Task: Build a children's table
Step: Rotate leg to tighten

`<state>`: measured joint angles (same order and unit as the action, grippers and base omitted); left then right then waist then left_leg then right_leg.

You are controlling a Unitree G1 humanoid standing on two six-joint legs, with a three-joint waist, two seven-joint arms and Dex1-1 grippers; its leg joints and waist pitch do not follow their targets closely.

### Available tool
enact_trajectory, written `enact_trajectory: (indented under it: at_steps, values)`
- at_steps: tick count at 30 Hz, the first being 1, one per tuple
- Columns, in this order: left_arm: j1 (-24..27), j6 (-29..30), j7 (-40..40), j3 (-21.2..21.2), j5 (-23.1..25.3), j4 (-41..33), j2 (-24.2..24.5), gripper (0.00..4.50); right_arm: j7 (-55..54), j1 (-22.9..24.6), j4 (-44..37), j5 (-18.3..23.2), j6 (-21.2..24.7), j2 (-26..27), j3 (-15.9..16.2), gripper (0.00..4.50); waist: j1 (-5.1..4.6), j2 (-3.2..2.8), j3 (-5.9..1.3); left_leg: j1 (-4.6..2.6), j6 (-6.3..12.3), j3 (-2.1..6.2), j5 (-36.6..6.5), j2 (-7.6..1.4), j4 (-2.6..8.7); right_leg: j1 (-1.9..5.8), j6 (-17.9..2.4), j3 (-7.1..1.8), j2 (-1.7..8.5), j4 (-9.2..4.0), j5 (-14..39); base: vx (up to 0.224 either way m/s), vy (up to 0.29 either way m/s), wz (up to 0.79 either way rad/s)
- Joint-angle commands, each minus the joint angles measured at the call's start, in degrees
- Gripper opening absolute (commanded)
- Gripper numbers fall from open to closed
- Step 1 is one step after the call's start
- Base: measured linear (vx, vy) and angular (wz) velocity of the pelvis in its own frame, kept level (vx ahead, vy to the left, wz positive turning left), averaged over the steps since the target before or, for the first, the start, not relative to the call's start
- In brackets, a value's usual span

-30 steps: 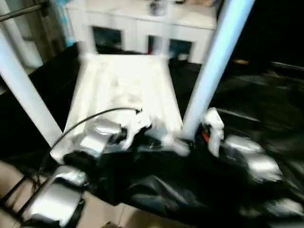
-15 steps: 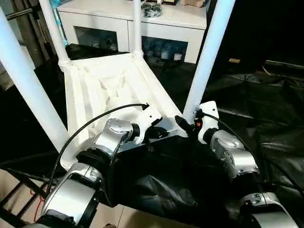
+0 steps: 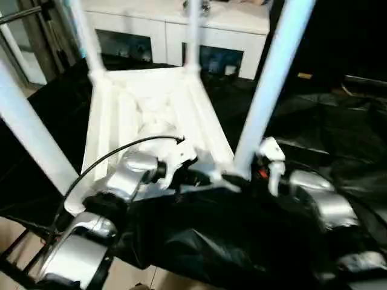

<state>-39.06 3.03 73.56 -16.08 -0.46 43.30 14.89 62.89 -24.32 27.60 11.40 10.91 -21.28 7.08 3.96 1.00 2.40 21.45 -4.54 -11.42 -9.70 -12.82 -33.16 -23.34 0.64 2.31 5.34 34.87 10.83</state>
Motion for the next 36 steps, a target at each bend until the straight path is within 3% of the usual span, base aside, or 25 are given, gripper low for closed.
enact_trajectory:
  at_steps: [1, 5, 10, 16, 21, 23, 26, 31, 32, 36]
  values:
    - [0.18, -1.15, 3.62, -1.42, -1.9, -2.5, -0.83, 0.0, 4.01, 0.68, -2.01, 1.15, 1.32, -0.15, 2.4, 3.55, 0.18, 0.31, -3.47, -0.84, 4.64, -0.19, -10.7, -0.46, 3.23, 2.81, -15.71, -1.32, 1.77, -3.43, 2.82, 0.0, 0.0, 0.0]
    - [0.54, -1.11, 5.62, -1.47, -2.04, -2.96, 0.38, 0.0, 5.65, 0.96, -2.55, 1.39, 1.89, -0.82, 2.56, 3.09, 0.44, 0.36, -3.3, -1.01, 2.62, -0.12, -13.69, -0.55, 3.51, 2.64, -14.43, -1.43, 1.91, -3.91, 8.71, 0.0, 0.0, 0.0]
    - [0.81, -0.96, 6.84, -1.34, -2.03, -3.42, 1.08, 0.0, 6.89, 1.55, -3.46, 1.63, 2.54, -1.1, 3.08, 2.77, 0.87, 0.38, -3.33, -1.1, 2.2, -0.1, -13.03, -0.6, 3.57, 2.54, -14.05, -1.5, 1.84, -3.77, 7.68, 0.0, 0.0, 0.0]
    - [0.99, -1.04, 4.91, -0.75, -1.32, -3.26, 0.8, 0.0, 6.07, 2.13, -3.77, 1.58, 3.1, -0.31, 2.78, 2.71, 0.92, 0.54, -3.36, -0.99, 2.24, -0.09, -12.47, -0.52, 3.52, 2.61, -13.89, -1.46, 1.9, -3.71, 7.56, 0.0, 0.0, 0.0]
    - [-0.97, 0.94, -5.69, 1.44, -0.07, 0.02, -2.53, 0.0, -10.06, 0.48, 1.27, -0.16, 2.9, 5.72, -1.33, 2.7, 0.43, 0.63, -2.98, -1.09, 0.7, 0.0, -14.85, -0.36, 3.81, 2.1, -12.35, -1.61, 2.13, -4.34, 13.35, 0.0, 0.0, 0.0]
    - [-1.61, 1.13, -8.08, 1.61, 0.47, 0.84, -3.47, 0.0, -14.37, -0.32, 3.0, -0.54, 3.24, 7.33, -2.39, 2.7, -0.07, 0.88, -2.93, -1.1, -0.57, 0.37, -17.15, -0.15, 4.1, 2.23, -9.84, -1.47, 2.23, -5.08, 20.39, 0.0, 0.0, 0.0]
    - [-3.43, 2.42, -14.46, 1.65, 1.94, 2.99, -6.27, 0.0, -22.61, -1.47, 5.62, -1.7, 3.45, 11.32, -3.46, 2.7, -0.82, 0.63, -2.87, -1.12, -0.95, 0.4, -17.8, -0.09, 4.14, 1.89, -9.34, -1.55, 1.98, -5.26, 20.45, 0.0, 0.0, 0.0]
    - [-5.19, 3.76, -21.2, 2.0, 2.88, 4.63, -10.05, 0.0, -27.75, -2.29, 6.7, -3.63, 2.8, 15.46, -2.66, 2.7, -1.02, 0.39, -2.82, -1.24, -0.82, 0.42, -18.6, -0.06, 4.15, 1.72, -9.15, -1.58, 1.88, -5.52, 20.15, 0.0, 0.0, 0.0]
    - [-5.19, 3.76, -21.2, 2.0, 2.88, 4.63, -10.05, 0.0, -27.75, -2.29, 6.7, -3.63, 2.8, 15.46, -2.66, 3.26, -1.04, 0.51, -2.88, -1.24, -0.82, 0.41, -18.73, 0.0, 4.15, 1.78, -9.15, -1.54, 1.89, -5.53, 20.24, 0.0, 0.0, 0.0]
    - [-4.62, 2.68, -19.97, 0.41, 4.13, 4.05, -10.36, 0.0, -27.06, -2.81, 6.74, -3.34, 3.12, 15.88, -2.43, 3.69, -1.0, 0.38, -2.88, -1.15, -0.51, 0.51, -19.17, -0.07, 4.28, 1.91, -9.13, -1.51, 1.86, -5.55, 19.7, 0.0, 0.0, 0.0]
